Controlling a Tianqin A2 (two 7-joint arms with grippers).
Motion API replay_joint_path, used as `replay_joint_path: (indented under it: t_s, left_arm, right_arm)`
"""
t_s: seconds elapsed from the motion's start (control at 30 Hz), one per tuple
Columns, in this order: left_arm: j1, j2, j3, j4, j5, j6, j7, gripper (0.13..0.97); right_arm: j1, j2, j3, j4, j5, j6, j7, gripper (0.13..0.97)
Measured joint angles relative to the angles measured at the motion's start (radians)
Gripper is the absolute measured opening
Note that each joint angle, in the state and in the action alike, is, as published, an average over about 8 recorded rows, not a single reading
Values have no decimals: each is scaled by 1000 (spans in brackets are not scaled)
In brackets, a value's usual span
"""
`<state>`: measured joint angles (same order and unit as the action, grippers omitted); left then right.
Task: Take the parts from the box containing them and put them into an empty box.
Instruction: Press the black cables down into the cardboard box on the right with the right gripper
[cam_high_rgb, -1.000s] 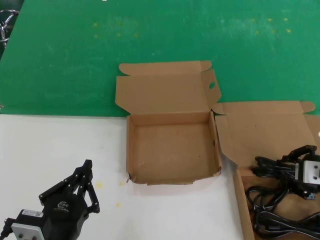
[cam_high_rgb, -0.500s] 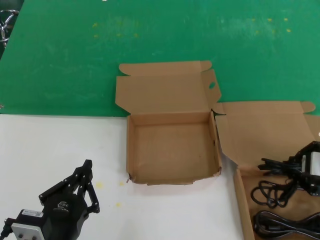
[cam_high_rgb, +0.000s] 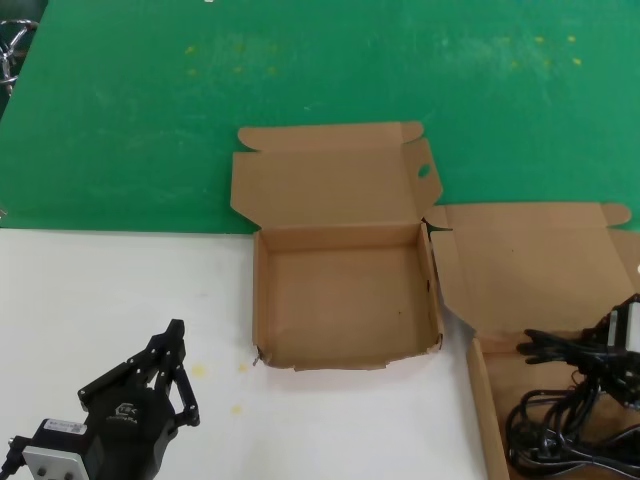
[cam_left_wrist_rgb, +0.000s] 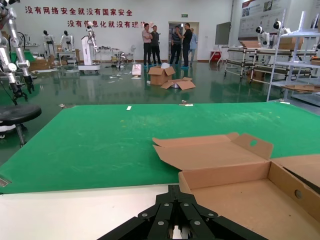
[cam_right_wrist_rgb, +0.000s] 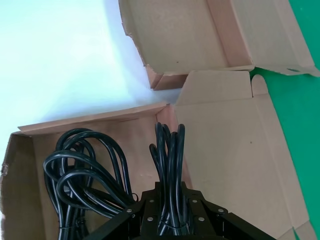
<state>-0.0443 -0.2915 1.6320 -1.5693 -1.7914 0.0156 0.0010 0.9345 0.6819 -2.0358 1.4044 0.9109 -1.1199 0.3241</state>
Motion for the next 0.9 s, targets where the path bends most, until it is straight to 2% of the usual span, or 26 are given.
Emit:
replay_joint_path:
  t_s: [0.3,0.6,0.9]
  left_arm:
    - [0,0,0,0,0,0,0,133]
    - [0,0,0,0,0,0,0,133]
    - [0,0,0,0,0,0,0,133]
  right_arm:
    - [-17,-2,9,42,-22,-25,47,216]
    - [-14,5,13,66,-29,-68,76,275]
    - [-20,27,12,95,-24,-127,104,399]
